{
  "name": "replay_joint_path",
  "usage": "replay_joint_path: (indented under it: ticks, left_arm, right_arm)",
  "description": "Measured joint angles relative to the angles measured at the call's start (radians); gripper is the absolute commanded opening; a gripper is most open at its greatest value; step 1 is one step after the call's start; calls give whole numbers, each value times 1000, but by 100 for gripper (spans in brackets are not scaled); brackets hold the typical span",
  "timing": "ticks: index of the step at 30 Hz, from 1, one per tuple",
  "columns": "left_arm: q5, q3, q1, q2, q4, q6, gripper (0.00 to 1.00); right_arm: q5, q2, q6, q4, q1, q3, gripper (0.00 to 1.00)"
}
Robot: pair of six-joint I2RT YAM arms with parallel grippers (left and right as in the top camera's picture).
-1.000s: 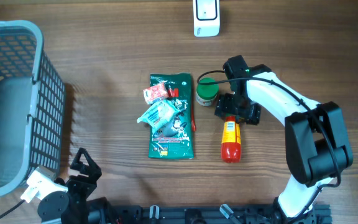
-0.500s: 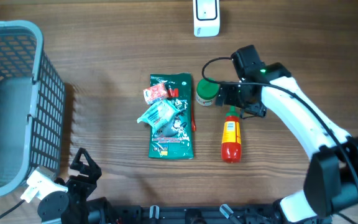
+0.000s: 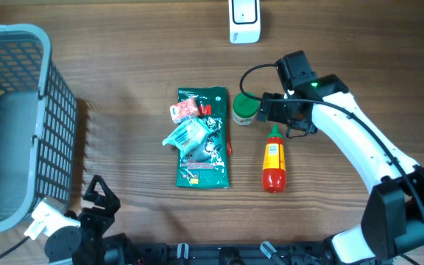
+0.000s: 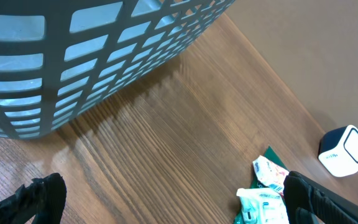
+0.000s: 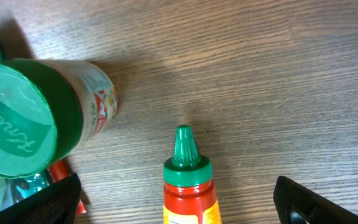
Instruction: Scan the item barcode
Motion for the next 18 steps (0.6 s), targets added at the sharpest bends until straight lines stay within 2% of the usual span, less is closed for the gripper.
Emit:
replay_joint_path:
  ticks: [4,11,14,18]
  left_arm:
    - [0,0,0,0,0,0,100]
    - [0,0,0,0,0,0,100]
    - [0,0,0,0,0,0,100]
    - [0,0,0,0,0,0,100]
  right_arm:
    - [-2,76,-1,3,0,3,82]
    - [-48,240,1,24,0,3,72]
    - [-61,264,0,21,0,3,69]
    - [-65,270,-2,-2,0,3,61]
